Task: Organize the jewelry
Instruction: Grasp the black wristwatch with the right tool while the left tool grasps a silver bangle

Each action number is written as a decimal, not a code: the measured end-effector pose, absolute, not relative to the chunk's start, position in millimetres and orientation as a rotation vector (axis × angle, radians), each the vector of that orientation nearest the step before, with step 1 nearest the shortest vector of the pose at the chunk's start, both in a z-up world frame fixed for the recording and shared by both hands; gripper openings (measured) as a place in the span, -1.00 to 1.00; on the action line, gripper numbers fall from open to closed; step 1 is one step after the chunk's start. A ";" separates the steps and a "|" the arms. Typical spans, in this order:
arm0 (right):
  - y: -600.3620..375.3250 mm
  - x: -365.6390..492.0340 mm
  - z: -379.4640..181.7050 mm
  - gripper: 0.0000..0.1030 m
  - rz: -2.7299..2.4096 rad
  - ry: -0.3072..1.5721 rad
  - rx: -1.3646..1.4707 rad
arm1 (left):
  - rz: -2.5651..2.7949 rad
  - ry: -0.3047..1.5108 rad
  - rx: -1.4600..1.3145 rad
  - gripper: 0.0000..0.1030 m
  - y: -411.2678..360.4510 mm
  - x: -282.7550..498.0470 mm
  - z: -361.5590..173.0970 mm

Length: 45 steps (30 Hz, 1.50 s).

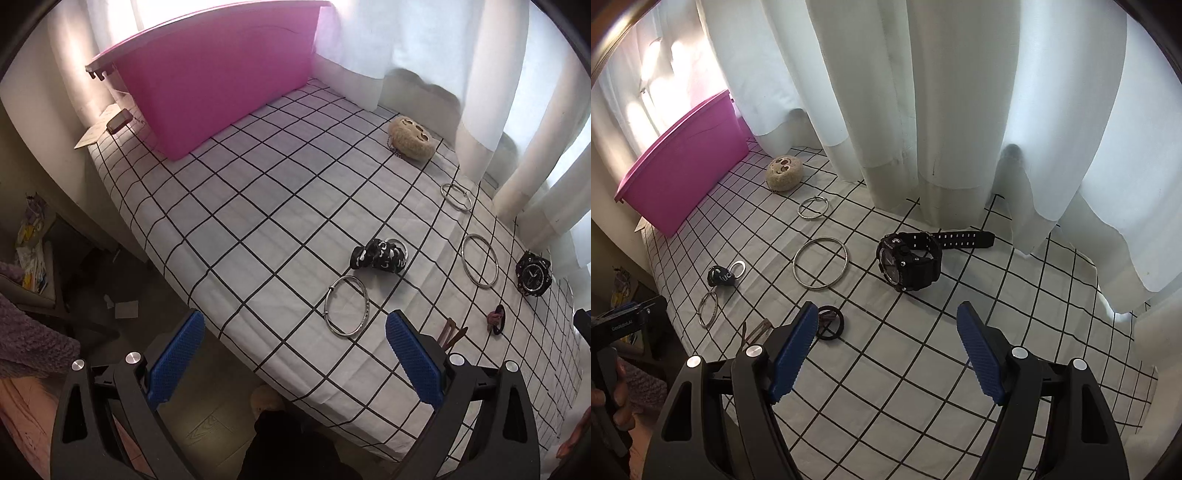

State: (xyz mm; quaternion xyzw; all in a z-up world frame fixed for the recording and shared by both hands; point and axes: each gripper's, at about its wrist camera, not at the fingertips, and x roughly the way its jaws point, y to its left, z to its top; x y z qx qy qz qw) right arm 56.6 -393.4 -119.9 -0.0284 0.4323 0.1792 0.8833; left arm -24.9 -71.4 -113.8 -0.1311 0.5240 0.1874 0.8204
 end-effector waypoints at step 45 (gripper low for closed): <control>-371.8 141.6 -211.6 0.43 0.317 0.890 -0.135 | 0.413 1.029 -0.248 0.90 -101.6 3.4 -188.0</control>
